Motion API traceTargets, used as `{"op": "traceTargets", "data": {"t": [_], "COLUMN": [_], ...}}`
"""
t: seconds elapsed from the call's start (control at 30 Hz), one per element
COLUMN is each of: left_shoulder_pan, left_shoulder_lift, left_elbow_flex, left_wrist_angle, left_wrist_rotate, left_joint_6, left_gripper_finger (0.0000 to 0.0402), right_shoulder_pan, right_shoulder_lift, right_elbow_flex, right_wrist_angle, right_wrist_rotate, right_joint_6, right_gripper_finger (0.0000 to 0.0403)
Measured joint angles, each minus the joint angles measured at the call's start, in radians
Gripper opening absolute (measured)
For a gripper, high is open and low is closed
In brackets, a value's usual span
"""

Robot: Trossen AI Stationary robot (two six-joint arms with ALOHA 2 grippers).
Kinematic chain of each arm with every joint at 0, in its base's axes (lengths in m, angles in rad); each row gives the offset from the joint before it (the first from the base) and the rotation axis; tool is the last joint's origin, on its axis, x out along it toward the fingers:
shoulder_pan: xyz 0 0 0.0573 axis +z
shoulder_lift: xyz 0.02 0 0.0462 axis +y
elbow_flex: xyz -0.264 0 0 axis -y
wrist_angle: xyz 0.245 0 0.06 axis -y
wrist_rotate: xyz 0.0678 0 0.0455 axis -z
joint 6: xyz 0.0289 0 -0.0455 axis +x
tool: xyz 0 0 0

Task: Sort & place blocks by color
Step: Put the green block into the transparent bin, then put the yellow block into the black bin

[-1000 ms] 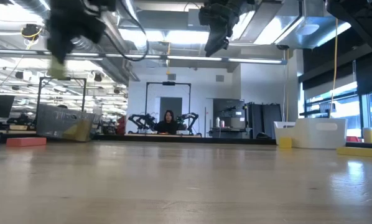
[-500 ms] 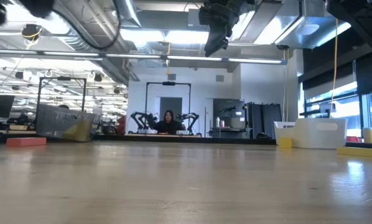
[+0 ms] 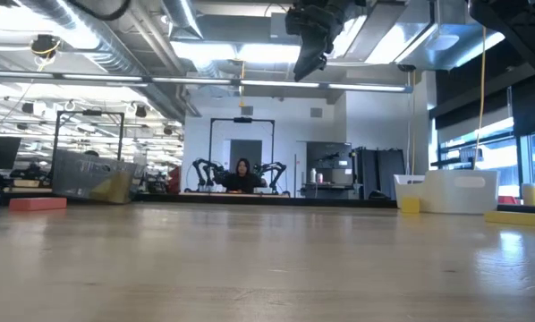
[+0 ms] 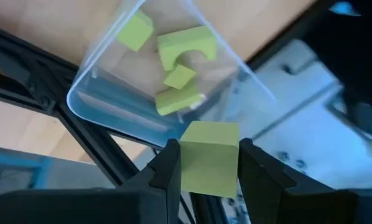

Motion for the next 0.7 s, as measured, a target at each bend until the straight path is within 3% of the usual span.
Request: {"op": "traceTargets", "data": {"t": [0.2,0.33,0.7], "left_shoulder_pan": [-0.068,-0.075,-0.074], "left_shoulder_lift": [0.155,0.225,0.25], "left_elbow_flex": [0.0,0.0,0.0], "left_wrist_angle": [0.006,0.015,0.0], "left_wrist_rotate": [-0.026,-0.031,-0.119], "left_joint_6": [-0.051,-0.032,0.0], "left_gripper_finger": [0.0116,0.014,0.0162], "right_shoulder_pan": [0.0,0.0,0.0], "right_shoulder_lift": [0.0,0.0,0.0], "right_elbow_flex": [0.0,0.0,0.0], "right_wrist_angle": [0.003,0.003,-0.025], "right_wrist_rotate": [0.0,0.0,0.0], "right_joint_6": [0.0,0.0,-0.019], "right_gripper_finger": [0.0163,0.0163,0.0163]}}
